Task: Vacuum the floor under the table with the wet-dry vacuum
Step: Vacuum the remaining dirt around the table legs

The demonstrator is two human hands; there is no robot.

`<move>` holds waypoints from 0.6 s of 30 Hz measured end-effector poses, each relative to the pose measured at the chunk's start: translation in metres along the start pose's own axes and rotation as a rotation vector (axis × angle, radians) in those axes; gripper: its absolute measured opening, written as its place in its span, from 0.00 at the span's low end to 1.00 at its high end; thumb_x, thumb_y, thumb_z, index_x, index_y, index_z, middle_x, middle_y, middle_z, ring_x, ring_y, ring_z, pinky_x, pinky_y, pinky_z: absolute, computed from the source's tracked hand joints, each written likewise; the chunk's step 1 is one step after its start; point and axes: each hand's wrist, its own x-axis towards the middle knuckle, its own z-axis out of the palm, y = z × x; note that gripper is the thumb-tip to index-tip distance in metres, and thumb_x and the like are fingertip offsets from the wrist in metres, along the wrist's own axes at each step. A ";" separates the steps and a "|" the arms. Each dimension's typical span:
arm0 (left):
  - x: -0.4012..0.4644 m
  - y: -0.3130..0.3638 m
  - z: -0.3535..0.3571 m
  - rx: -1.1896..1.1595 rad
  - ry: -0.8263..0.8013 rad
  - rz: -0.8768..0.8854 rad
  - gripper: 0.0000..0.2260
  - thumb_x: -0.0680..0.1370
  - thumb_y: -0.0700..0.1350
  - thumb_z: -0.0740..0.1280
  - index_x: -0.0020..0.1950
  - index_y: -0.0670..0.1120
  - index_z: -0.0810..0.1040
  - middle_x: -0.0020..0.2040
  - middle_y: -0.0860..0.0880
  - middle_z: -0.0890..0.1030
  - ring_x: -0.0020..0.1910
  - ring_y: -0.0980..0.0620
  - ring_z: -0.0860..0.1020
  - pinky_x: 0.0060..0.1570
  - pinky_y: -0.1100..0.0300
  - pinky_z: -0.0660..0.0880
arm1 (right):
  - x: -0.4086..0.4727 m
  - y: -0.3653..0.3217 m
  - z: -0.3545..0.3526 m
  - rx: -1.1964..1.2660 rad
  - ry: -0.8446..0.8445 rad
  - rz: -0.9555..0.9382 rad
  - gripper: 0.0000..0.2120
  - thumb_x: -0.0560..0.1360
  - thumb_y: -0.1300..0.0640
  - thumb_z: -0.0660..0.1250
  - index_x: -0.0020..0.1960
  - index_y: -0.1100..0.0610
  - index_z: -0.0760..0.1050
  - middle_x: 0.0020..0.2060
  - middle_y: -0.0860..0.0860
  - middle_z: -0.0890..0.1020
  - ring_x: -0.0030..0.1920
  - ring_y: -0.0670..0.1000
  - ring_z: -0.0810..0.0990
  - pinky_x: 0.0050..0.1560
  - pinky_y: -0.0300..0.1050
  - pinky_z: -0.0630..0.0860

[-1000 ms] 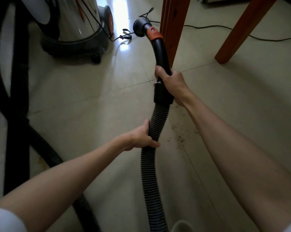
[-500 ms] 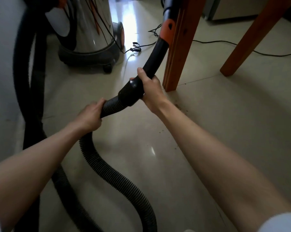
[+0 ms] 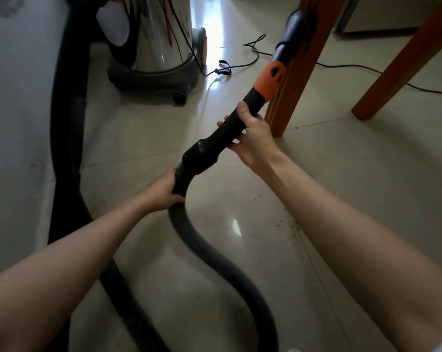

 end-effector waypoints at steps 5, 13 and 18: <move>-0.004 0.015 -0.006 -0.372 0.025 0.189 0.30 0.73 0.38 0.72 0.71 0.43 0.62 0.62 0.48 0.73 0.62 0.51 0.72 0.57 0.64 0.69 | -0.002 0.024 -0.003 0.048 0.063 0.064 0.13 0.81 0.56 0.60 0.63 0.60 0.64 0.49 0.58 0.75 0.54 0.60 0.78 0.60 0.60 0.73; -0.005 0.039 -0.015 -0.280 0.058 0.306 0.14 0.77 0.49 0.65 0.60 0.45 0.72 0.47 0.49 0.78 0.44 0.51 0.79 0.45 0.61 0.74 | -0.018 0.052 -0.012 0.184 0.011 0.230 0.07 0.81 0.58 0.58 0.51 0.62 0.68 0.54 0.64 0.74 0.63 0.61 0.73 0.60 0.54 0.73; -0.009 0.051 -0.028 0.017 -0.068 0.310 0.14 0.79 0.50 0.62 0.62 0.45 0.71 0.46 0.47 0.79 0.44 0.48 0.78 0.43 0.58 0.72 | -0.014 0.038 -0.027 -0.007 0.059 0.225 0.16 0.80 0.50 0.61 0.60 0.60 0.68 0.58 0.61 0.77 0.57 0.57 0.76 0.55 0.49 0.74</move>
